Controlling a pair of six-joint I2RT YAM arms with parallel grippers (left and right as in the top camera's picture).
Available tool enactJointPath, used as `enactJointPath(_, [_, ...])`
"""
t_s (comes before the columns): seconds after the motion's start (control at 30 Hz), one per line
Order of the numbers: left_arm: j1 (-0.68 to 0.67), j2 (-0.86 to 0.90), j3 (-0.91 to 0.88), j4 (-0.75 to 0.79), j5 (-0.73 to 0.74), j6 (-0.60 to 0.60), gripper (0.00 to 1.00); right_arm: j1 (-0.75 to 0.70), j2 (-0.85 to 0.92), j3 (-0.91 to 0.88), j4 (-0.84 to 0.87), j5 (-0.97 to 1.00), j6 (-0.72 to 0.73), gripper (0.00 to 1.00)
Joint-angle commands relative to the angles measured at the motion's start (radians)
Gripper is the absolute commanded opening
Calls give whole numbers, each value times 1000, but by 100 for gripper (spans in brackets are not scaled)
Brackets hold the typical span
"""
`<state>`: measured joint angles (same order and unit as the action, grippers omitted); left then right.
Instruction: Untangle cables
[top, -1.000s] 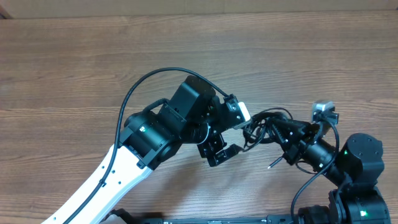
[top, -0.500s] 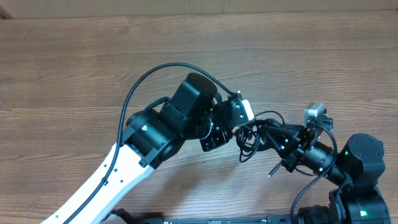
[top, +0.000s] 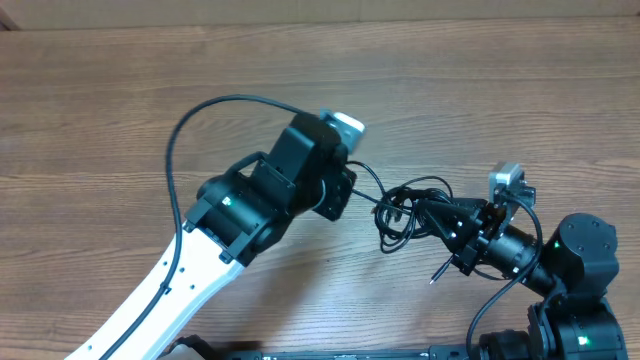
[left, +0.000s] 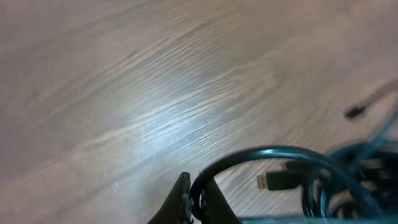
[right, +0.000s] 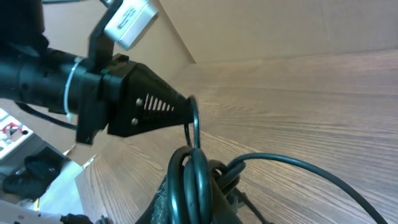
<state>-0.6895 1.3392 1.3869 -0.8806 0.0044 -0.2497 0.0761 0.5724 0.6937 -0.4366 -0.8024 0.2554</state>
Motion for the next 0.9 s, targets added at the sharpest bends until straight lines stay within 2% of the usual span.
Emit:
enactJointPath(0.0, [55,9,7,-25,-151,-202,4,0,-16,19,6,-11,6,4])
enactJointPath(0.33, [55,9,7,-42,5,-247,4,0,-16,19,10,-2,13,4])
enactJointPath(0.5, [55,9,7,-65,11,-253,4,0,-16,19,9,43,59,4])
enactJointPath(0.6, [58,9,7,-92,-27,-324,4,0,-16,19,9,43,59,4])
enactJointPath(0.63, [57,9,7,-95,-37,-341,18,0,-16,19,9,43,59,4])
enactJointPath(0.67, [57,9,7,-92,-38,-343,100,0,-16,19,9,43,59,4])
enactJointPath(0.87, [57,9,7,-86,-21,-327,99,0,-16,19,9,42,59,4])
